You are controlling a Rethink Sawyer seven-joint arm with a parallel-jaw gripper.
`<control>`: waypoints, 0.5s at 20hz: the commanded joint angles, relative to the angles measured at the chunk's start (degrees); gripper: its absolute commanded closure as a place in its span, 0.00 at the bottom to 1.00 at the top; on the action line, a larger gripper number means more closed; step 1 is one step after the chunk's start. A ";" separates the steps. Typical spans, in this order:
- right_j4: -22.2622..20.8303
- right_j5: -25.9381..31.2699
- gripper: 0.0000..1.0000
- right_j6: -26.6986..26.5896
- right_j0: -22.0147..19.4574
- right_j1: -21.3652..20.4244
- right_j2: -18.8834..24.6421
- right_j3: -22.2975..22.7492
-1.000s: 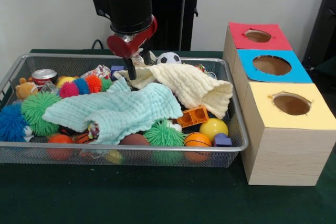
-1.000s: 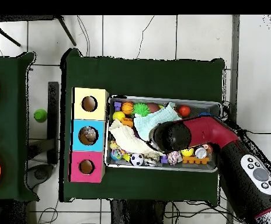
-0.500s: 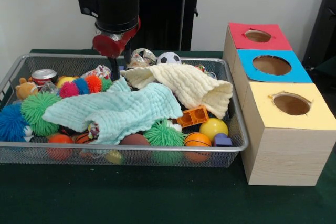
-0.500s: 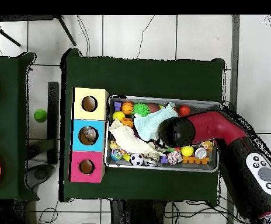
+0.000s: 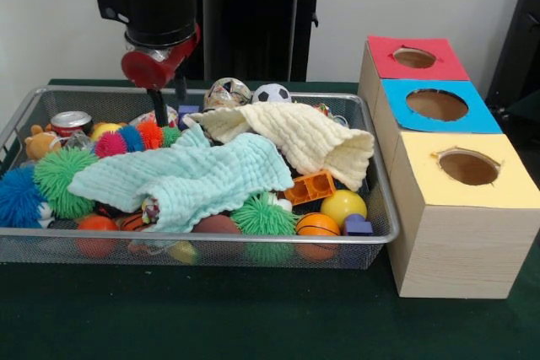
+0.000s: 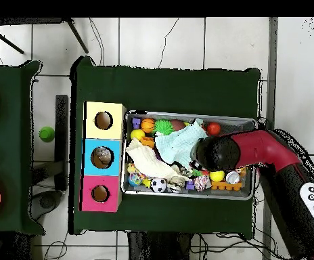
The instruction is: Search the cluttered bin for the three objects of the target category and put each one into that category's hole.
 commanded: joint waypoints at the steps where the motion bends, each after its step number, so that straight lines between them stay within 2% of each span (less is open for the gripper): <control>1: 1.60 3.86 0.00 -15.47 -3.75 0.55 2.60 -6.71; 5: 4.51 6.80 0.00 -16.21 -5.22 0.20 3.74 -9.09; 10: 2.95 10.09 0.00 -19.92 -4.55 1.00 3.09 -13.77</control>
